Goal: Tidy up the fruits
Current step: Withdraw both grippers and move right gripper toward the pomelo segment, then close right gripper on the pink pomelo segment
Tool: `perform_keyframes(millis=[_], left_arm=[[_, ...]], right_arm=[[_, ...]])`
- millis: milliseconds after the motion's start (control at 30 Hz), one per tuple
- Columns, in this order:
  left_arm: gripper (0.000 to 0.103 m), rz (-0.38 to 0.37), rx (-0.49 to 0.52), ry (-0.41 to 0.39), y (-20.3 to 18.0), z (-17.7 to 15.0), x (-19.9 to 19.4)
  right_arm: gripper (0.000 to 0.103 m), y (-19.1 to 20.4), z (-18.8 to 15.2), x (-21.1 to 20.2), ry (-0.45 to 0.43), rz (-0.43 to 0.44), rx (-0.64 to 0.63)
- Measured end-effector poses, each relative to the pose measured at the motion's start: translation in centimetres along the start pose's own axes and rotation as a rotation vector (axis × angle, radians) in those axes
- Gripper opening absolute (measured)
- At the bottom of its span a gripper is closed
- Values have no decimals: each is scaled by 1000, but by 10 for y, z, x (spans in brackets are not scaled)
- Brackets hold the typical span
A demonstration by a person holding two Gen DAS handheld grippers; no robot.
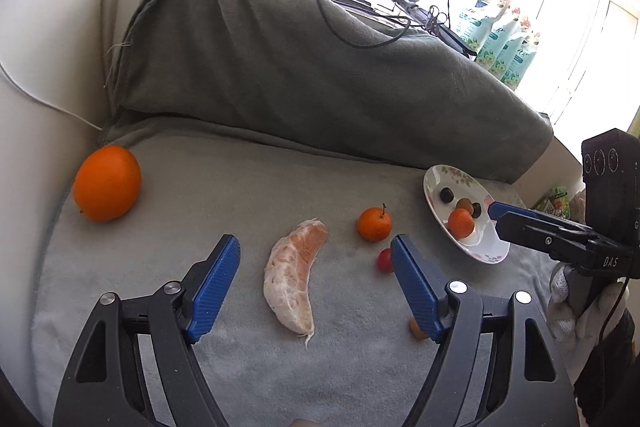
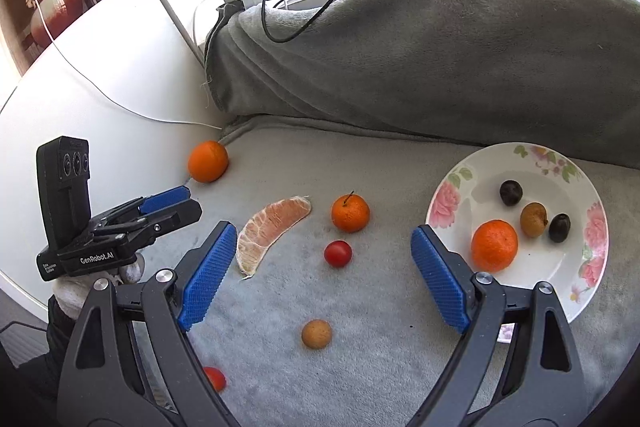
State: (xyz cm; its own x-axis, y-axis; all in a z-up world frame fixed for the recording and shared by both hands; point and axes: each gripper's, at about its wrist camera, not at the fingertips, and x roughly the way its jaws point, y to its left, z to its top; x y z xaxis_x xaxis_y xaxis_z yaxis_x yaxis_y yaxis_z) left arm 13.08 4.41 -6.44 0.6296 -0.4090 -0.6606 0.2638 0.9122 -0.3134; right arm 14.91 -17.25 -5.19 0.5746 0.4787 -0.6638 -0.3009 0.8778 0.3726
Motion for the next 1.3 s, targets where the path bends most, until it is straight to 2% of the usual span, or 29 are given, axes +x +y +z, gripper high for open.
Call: perform_keyframes(millis=[300,433,600,700,867,933,1300], left_arm=[[75,18,-36,32,15,-32,6],[64,17,-34,55,14,-41,13],[56,12,-24,90,12,-50,23],[51,13,-26,102,13,-51,28],[44,20,-24,123,13,-52,35],[42,20,-19,133,13,-52,38],[39,34,-3,158,-2,-44,60]], right_arm=[[91,23,18,38,77,67,-16],[90,32,25,59,117,85,-22],[79,38,33,89,187,88,-14],[68,40,36,108,237,100,-6],[65,38,38,135,285,59,7],[58,35,38,145,307,55,29],[56,34,36,173,367,-17,32]])
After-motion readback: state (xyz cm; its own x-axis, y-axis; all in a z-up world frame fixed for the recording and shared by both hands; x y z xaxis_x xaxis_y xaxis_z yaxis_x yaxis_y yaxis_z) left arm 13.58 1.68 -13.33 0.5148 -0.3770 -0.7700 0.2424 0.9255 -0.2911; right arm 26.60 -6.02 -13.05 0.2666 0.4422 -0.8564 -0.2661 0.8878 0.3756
